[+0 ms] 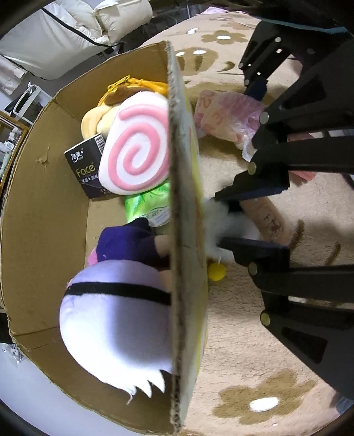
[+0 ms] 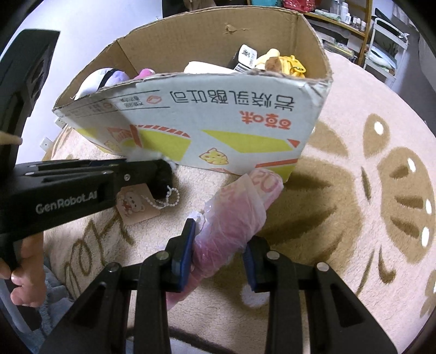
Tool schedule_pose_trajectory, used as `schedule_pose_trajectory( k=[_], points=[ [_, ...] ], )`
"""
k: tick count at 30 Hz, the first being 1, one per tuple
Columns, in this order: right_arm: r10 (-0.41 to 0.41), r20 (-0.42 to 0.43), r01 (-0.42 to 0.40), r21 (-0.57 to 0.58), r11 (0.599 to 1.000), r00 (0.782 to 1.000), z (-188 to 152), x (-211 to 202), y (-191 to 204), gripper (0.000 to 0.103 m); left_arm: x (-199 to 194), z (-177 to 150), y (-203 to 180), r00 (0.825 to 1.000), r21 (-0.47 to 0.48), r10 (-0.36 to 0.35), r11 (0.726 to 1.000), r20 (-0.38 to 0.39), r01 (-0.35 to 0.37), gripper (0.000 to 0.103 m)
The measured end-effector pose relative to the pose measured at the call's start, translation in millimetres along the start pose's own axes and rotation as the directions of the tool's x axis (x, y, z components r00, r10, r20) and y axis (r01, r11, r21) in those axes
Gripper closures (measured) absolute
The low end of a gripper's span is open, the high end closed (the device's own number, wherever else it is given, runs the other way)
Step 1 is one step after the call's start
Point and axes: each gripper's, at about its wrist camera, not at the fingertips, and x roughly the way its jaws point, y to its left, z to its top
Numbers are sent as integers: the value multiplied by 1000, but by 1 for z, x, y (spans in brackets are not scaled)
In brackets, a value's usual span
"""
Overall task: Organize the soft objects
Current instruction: 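Grasp the white-black fluffy keychain with the left tool while the right tool grasps the pink wrapped roll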
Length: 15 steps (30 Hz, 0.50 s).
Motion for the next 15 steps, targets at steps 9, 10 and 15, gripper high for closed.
schedule_pose_trajectory(
  k=[9,10,15],
  points=[
    [2,-7,-2,-6,1000,1000,0,0,4,69,17,5,-13,999,-15,32,999,-7,-32,59],
    [3,-9,-3,-5,1000,1000,0,2,3,69,20,5,-16,1000,-19,29,999,-11,-29,59],
    [12,-18,-12,8,1000,1000,1,5,-1,69,25,5,-20,999,-22,34,999,-23,-34,59]
  ],
)
